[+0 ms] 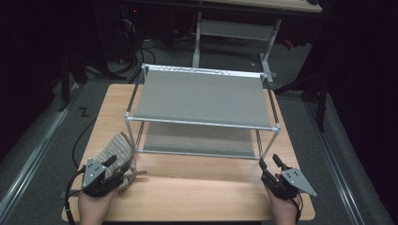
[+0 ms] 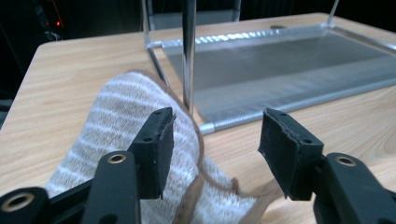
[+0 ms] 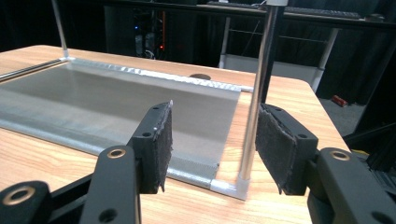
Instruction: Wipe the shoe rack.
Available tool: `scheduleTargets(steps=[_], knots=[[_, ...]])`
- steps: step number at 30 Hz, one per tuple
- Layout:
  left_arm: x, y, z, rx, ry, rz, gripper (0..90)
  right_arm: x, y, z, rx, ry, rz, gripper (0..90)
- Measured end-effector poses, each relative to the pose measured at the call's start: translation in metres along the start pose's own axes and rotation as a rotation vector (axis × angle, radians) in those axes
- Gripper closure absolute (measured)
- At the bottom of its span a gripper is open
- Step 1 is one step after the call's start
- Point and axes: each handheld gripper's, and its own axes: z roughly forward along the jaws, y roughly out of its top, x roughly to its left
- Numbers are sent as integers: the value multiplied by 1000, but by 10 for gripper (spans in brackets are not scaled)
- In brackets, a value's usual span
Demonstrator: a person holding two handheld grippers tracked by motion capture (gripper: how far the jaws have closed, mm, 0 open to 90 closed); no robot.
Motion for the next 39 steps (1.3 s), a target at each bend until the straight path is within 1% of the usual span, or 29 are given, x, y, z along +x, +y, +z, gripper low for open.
scheduleTargets(steps=[2,4,5,7,9,11,14,15,17,19,20,21,23,26,27,28,29,30,31,33,34,35,36,39], knots=[[1,-3,2,19,17,8,431,1,1,-1,-4,3,-4,465],[0,-6,5,55,29,38,405,3,2,-2,-12,9,-11,465],[0,-7,8,75,33,44,388,3,2,-2,-14,9,-16,465],[1,-11,10,100,37,36,350,5,3,-1,-15,14,-16,465],[2,-11,11,108,46,27,317,7,3,0,-16,18,-9,465],[3,-12,13,115,63,34,296,10,3,1,-9,27,-19,466],[6,-15,18,166,74,27,268,11,2,2,-9,35,-24,467],[6,-16,20,179,77,20,264,11,2,1,-11,38,-27,468],[9,-18,25,224,69,-2,257,11,3,0,-14,34,-18,469],[10,-19,31,290,61,-12,252,10,3,0,-18,31,-12,469],[9,-20,33,300,59,-16,259,10,3,0,-20,31,-11,470],[8,-21,34,310,64,-2,278,9,3,-1,-20,30,-11,470],[7,-21,34,321,71,12,336,9,3,-1,-24,29,-12,470],[6,-22,32,318,80,46,557,9,3,0,-23,32,-2,471],[6,-22,32,313,80,57,651,9,3,0,-22,32,-1,471],[6,-22,31,306,79,60,698,9,3,0,-20,34,-5,472],[7,-22,30,302,75,58,724,10,3,0,-22,34,-4,472],[7,-22,28,280,66,52,733,10,3,0,-21,32,-5,472],[6,-21,25,247,59,53,738,10,3,-1,-24,32,-4,472],[1,-15,17,184,41,79,743,10,4,-1,-28,32,-4,473],[-2,-13,15,173,36,91,745,10,4,-1,-28,31,-3,473],[-6,-11,15,184,30,113,747,10,4,-1,-28,30,-2,474],[-9,-11,16,188,28,120,747,10,3,-1,-27,30,-1,473],[-11,-12,23,196,13,109,746,10,3,0,-25,33,-3,474]])
